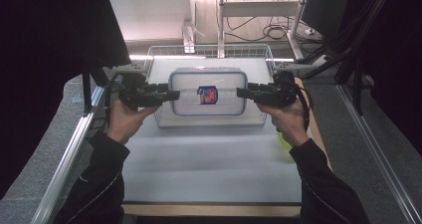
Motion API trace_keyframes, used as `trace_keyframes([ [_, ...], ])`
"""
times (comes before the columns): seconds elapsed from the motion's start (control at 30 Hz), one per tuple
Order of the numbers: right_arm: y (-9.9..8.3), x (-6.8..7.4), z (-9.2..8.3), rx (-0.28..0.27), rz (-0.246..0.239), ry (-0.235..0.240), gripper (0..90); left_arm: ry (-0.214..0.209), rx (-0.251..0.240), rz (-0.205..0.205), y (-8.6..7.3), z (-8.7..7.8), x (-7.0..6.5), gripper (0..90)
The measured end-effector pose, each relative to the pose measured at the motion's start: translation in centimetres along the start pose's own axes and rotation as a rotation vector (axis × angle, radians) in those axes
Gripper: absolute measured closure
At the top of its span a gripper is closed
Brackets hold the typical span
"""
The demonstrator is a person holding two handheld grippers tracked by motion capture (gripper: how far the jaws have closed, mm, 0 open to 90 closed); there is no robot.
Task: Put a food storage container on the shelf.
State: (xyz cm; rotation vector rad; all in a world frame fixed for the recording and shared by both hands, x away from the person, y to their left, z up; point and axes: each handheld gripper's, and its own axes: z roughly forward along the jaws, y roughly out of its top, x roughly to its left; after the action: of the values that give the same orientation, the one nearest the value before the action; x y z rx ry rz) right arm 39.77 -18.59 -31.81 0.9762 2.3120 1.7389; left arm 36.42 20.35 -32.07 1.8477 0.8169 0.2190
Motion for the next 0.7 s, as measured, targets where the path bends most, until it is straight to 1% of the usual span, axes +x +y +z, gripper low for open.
trace_keyframes([
  [0.07,0.2,-0.1,0.0,0.0,0.0,0.001,54.0,0.001,-0.001,0.001,0.5,0.0,0.3,51.1],
  [0.27,2.2,-0.7,0.6,0.003,-0.001,-0.004,54.0,-0.008,-0.013,-0.001,2.1,-0.1,1.7,51.1],
  [0.37,3.3,-1.3,1.1,0.006,0.005,-0.001,54.0,-0.01,-0.008,-0.002,3.1,0.0,2.5,51.2],
  [0.4,3.3,-1.3,1.1,0.006,0.005,-0.001,54.0,-0.01,-0.008,-0.002,3.1,0.0,2.5,51.2],
  [0.43,3.7,-1.5,1.3,0.003,0.008,0.0,54.0,-0.007,-0.006,-0.004,3.5,0.1,2.8,51.2],
  [0.57,4.4,-1.9,1.6,0.0,0.008,-0.002,53.9,-0.006,-0.005,-0.003,4.1,0.2,3.3,51.2],
  [0.6,4.6,-2.0,1.7,-0.001,0.0,-0.001,53.9,-0.005,-0.005,-0.004,4.4,0.2,3.5,51.2],
  [0.7,5.2,-2.5,2.0,-0.001,0.004,-0.002,53.9,-0.007,-0.012,-0.012,4.8,0.4,4.0,51.2],
])
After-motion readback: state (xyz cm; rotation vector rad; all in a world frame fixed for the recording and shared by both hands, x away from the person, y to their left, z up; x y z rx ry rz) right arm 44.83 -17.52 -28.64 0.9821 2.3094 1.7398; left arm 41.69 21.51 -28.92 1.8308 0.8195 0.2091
